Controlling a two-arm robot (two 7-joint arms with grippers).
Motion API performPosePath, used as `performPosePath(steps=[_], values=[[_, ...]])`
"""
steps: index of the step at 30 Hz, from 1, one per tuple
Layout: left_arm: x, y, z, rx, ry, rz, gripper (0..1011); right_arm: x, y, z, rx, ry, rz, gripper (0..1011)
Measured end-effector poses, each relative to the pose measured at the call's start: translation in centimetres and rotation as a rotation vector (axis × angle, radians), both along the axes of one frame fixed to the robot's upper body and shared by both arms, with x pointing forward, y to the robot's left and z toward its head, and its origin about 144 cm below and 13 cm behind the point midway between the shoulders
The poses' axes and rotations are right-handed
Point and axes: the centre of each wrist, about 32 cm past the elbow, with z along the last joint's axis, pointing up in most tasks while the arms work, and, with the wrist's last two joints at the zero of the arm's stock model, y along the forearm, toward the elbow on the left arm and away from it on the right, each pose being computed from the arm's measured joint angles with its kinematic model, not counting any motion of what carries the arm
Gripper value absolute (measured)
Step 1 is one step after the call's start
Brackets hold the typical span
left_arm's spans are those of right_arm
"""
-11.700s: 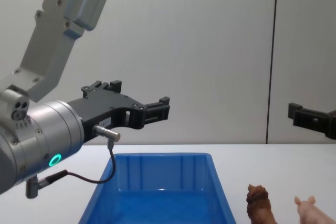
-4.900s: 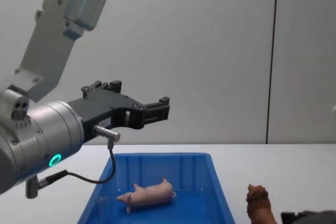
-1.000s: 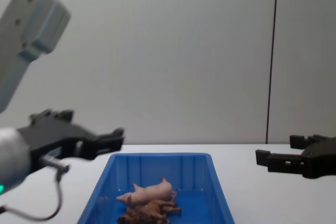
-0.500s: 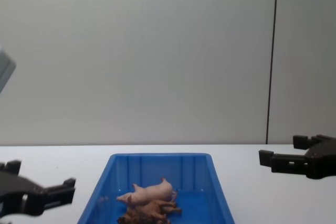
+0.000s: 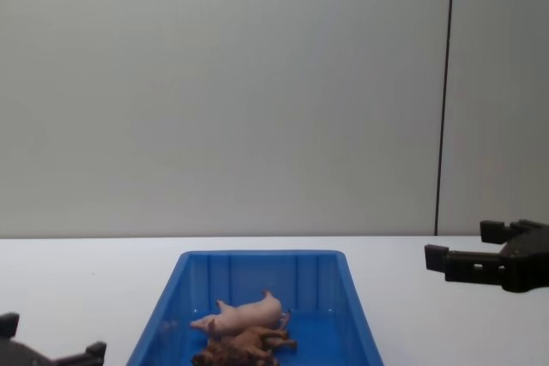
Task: Pick up the two dolls from the table and place them into the box.
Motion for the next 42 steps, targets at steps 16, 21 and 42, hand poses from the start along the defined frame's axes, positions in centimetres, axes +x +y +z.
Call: performPosePath(steps=[16, 21, 42], values=[[0.3, 1.4, -1.8, -0.021, 0.071, -0.020, 1001, 0.0, 0.0, 0.0, -0.001, 0.001, 0.000, 1001], [0.6, 1.9, -2.2, -0.015, 0.090, -0.017, 886, 0.0, 0.0, 0.0, -0.001, 0.001, 0.000, 1001], [2.6, 3.6, -0.9, 0.032, 0.033, -0.054, 486, 0.0, 0.0, 0.0, -0.001, 0.001, 0.000, 1001]])
